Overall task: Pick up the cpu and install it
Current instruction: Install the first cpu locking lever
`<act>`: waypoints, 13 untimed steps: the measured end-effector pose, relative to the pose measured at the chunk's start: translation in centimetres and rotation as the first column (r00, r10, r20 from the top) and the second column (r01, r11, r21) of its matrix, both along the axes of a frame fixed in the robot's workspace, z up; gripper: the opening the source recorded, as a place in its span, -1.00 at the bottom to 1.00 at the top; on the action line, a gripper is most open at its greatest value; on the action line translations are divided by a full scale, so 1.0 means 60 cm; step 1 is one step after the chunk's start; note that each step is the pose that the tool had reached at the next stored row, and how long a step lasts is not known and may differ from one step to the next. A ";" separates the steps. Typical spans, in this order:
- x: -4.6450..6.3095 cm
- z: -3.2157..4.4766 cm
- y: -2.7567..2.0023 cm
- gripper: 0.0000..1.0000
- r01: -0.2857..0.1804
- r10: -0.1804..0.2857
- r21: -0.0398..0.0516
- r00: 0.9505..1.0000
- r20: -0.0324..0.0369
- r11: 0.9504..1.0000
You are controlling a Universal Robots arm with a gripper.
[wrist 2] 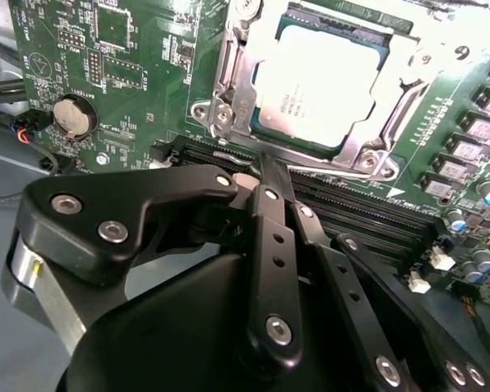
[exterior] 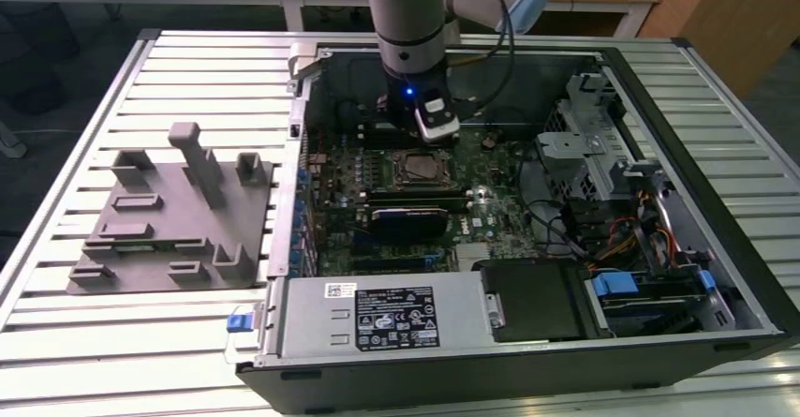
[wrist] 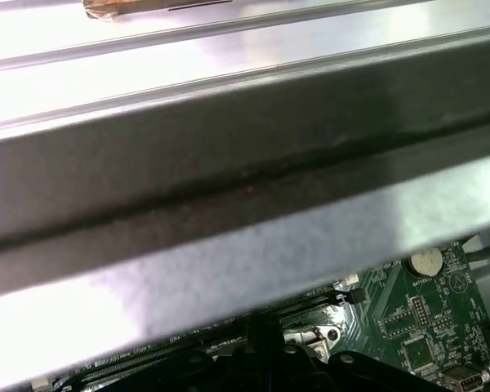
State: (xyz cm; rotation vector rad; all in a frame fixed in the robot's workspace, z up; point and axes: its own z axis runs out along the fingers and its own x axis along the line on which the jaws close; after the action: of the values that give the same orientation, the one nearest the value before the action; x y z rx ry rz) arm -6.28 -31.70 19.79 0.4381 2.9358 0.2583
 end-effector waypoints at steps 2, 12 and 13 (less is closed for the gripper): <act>0.000 0.000 0.0027 -0.79 0.006 -0.006 0.000 1.000 0.000 1.000; -0.001 -0.003 0.0036 -0.79 0.057 -0.057 -0.003 0.998 0.000 0.998; -0.001 -0.003 0.0038 -0.79 0.060 -0.060 -0.003 0.998 0.000 0.998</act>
State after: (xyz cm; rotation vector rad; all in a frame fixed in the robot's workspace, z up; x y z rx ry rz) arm -6.36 -31.48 19.59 0.5253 2.9168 0.2462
